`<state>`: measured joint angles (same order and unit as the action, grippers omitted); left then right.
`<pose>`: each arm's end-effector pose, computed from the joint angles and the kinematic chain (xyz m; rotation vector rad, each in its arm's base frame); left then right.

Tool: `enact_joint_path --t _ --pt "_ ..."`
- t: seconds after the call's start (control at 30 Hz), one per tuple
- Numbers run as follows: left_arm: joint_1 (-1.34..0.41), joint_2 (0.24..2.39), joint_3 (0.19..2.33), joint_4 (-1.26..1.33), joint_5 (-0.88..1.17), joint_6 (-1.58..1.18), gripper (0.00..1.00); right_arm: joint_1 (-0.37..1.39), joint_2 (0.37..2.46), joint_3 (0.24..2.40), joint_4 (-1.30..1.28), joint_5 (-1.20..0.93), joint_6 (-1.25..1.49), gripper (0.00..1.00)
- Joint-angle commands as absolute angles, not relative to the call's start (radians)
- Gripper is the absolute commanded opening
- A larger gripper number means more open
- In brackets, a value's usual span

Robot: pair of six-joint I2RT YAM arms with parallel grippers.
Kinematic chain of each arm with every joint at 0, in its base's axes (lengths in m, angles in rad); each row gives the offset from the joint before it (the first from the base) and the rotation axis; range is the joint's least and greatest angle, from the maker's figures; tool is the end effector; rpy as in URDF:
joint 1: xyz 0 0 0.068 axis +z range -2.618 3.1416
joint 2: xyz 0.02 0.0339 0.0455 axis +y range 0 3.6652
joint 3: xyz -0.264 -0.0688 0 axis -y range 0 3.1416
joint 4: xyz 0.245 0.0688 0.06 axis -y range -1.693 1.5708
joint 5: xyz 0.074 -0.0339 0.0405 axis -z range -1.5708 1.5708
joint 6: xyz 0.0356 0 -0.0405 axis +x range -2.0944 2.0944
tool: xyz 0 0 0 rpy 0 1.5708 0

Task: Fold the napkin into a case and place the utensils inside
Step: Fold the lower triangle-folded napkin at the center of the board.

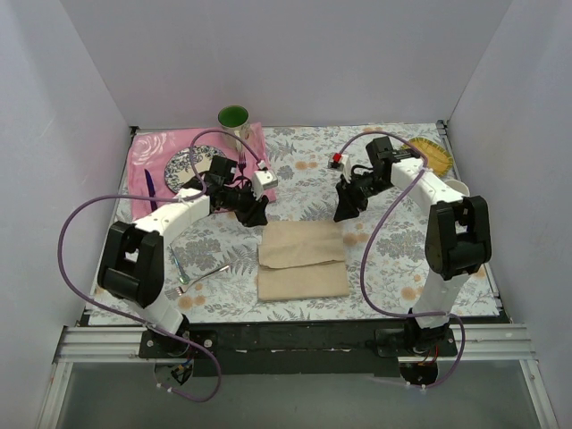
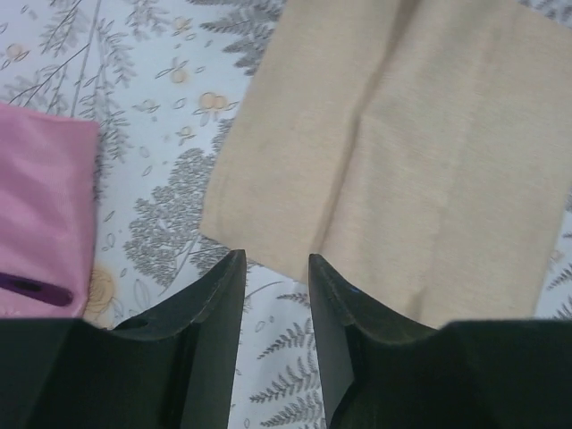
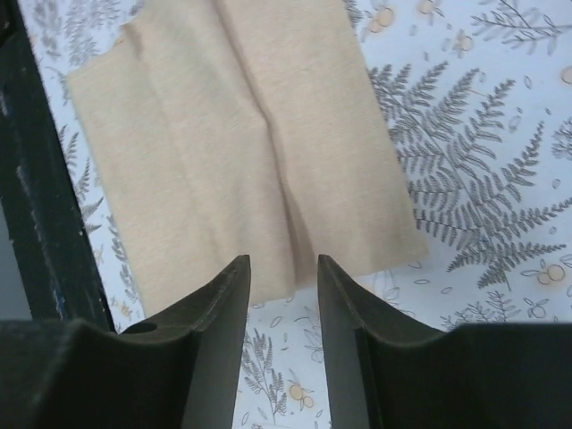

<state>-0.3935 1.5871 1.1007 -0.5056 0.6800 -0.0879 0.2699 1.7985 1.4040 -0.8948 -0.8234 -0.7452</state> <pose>0.2912 -0.1451 0.2309 0.6526 2.4757 -1.0554 0.3363 0.1201 0.2376 -1.3567 2.1197 0.9822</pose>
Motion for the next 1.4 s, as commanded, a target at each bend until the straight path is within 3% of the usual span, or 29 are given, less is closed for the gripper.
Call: enact_joint_path --t 0.0,0.23,0.57,0.77,0.9,1.13,1.37 --pt "-0.377 1.669 1.147 -0.437 0.589 -0.205 0.35 0.275 1.877 1.445 -0.749 -0.686 -0.594 0.47" --pt "-0.371 1.801 1.210 -0.423 0.517 -0.198 0.38 0.275 1.976 1.512 -0.724 -0.572 -0.591 0.59" --pt "-0.383 1.874 1.235 -0.406 0.502 -0.173 0.40 0.281 2.033 1.506 -0.729 -0.567 -0.637 0.57" --pt "-0.403 1.907 1.232 -0.407 0.491 -0.170 0.39 0.293 2.045 1.512 -0.755 -0.601 -0.643 0.48" --pt "-0.414 1.910 1.230 -0.400 0.492 -0.175 0.36 0.296 2.051 1.508 -0.761 -0.612 -0.649 0.33" --pt "-0.413 1.876 1.220 -0.400 0.515 -0.176 0.11 0.296 2.029 1.519 -0.782 -0.626 -0.661 0.01" --pt "-0.414 1.775 1.181 -0.371 0.538 -0.196 0.00 0.298 1.980 1.523 -0.819 -0.660 -0.679 0.01"
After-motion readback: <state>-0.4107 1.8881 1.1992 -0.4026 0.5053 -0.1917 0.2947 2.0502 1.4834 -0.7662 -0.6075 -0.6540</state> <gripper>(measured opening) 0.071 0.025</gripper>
